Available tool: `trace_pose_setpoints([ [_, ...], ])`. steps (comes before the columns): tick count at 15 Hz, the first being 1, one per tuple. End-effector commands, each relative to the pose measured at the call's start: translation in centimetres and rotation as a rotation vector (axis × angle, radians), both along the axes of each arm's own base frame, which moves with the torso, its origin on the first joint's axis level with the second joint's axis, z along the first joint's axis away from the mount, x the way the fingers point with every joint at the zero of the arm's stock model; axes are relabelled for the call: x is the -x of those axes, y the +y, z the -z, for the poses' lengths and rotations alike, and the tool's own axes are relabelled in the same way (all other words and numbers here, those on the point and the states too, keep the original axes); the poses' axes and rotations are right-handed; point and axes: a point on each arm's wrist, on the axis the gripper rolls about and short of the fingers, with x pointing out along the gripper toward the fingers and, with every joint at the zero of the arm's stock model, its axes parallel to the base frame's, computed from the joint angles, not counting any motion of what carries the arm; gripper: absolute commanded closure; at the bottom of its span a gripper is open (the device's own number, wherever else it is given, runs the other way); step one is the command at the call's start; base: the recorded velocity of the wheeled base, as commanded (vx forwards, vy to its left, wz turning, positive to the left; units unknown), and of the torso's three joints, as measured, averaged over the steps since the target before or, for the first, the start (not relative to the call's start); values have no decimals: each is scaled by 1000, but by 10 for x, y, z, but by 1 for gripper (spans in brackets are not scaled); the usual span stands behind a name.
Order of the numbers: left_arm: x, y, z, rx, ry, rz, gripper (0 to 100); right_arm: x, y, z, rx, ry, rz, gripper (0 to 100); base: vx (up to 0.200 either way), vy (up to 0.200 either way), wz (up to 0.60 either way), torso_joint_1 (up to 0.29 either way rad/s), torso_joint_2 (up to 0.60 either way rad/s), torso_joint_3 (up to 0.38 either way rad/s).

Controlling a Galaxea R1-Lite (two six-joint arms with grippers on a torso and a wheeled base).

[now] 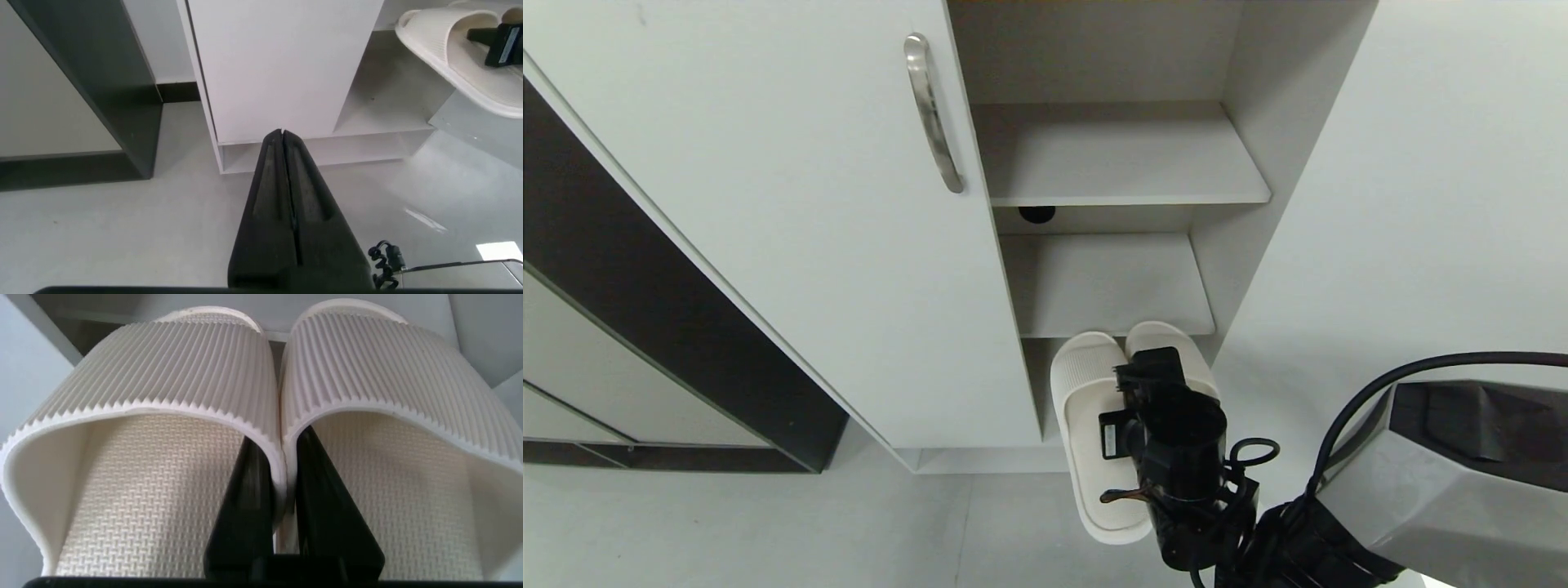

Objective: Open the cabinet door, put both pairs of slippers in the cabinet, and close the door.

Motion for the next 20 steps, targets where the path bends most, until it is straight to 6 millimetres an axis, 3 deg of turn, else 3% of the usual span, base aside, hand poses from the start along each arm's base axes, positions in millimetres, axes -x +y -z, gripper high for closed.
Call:
trace_pose_setpoints([
  [1, 0, 0, 0, 0, 1, 0, 100, -4, 0, 5, 3, 3, 9, 100, 0, 0, 0, 0, 0, 0],
  [3, 0, 0, 0, 0, 1, 0, 100, -4, 0, 5, -3, -3, 9, 100, 0, 0, 0, 0, 0, 0],
  [11, 0, 0, 0, 0, 1, 0, 100, -5, 0, 3, 3, -29, 20, 100, 200, 0, 0, -1, 2, 2],
  [13, 0, 0, 0, -14, 1, 0, 100, -5, 0, 4, 8, -30, 19, 100, 0, 0, 0, 0, 0, 0],
  [20, 0, 0, 0, -14, 1, 0, 100, -43, 1, 4, -19, -79, 35, 100, 0, 0, 0, 0, 0, 0],
])
